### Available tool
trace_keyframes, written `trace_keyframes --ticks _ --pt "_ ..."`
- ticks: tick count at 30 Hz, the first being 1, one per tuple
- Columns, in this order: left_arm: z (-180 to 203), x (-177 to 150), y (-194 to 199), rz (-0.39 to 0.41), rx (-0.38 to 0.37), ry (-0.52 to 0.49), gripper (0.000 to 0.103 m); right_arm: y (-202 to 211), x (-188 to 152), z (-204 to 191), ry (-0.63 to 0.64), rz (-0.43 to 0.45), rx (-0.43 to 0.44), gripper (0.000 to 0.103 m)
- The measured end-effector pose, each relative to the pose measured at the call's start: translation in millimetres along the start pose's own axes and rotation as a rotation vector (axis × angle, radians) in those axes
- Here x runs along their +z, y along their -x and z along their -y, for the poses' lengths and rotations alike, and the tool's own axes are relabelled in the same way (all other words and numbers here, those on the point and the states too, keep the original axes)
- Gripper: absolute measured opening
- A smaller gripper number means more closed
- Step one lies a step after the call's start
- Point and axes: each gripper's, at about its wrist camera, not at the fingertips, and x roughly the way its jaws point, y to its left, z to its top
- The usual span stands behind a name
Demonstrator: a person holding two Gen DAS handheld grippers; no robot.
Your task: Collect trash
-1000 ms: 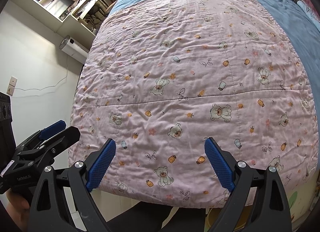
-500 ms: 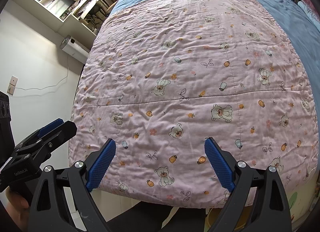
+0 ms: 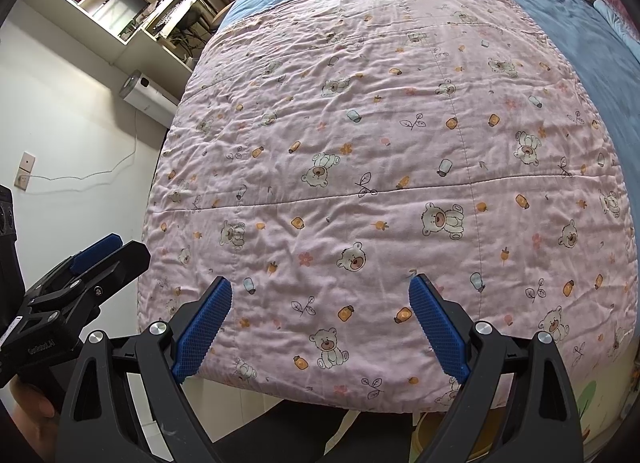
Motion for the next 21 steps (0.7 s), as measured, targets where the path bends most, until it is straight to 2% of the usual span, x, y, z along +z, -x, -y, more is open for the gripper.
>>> trace_keyframes --ticks 21 --pt "-0.1 -1.2 0.4 -0.001 -0.002 -0.002 0.099 0.3 -2.1 0.9 0.002 -0.002 0.000 0.087"
